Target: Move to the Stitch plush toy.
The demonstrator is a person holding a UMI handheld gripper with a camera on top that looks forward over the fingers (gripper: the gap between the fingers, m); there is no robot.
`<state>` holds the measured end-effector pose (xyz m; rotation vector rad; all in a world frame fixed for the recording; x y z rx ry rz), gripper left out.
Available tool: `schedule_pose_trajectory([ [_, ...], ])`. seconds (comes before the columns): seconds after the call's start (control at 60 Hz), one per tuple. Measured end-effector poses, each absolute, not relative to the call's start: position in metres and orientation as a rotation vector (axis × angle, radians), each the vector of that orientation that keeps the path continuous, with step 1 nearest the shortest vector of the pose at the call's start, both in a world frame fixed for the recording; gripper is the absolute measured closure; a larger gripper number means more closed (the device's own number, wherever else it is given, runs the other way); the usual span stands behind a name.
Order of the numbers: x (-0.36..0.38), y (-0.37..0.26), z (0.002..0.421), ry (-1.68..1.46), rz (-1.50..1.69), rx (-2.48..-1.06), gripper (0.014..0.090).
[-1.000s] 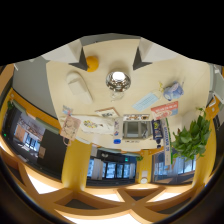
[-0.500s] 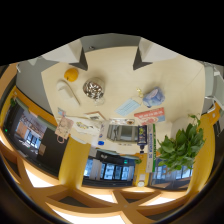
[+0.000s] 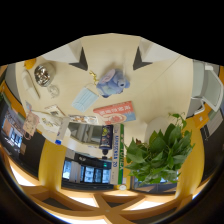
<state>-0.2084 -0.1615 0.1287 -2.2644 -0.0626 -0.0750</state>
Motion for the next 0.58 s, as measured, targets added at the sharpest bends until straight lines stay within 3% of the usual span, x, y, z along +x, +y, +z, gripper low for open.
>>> schedule_pose_trajectory([
  [0.283, -0.22, -0.093, 0.083, -0.079, -0.021, -2.341, 0.0184],
  [0.583, -0.219, -0.079, 0.07, -0.079, -0.01, -2.378, 0.0184],
])
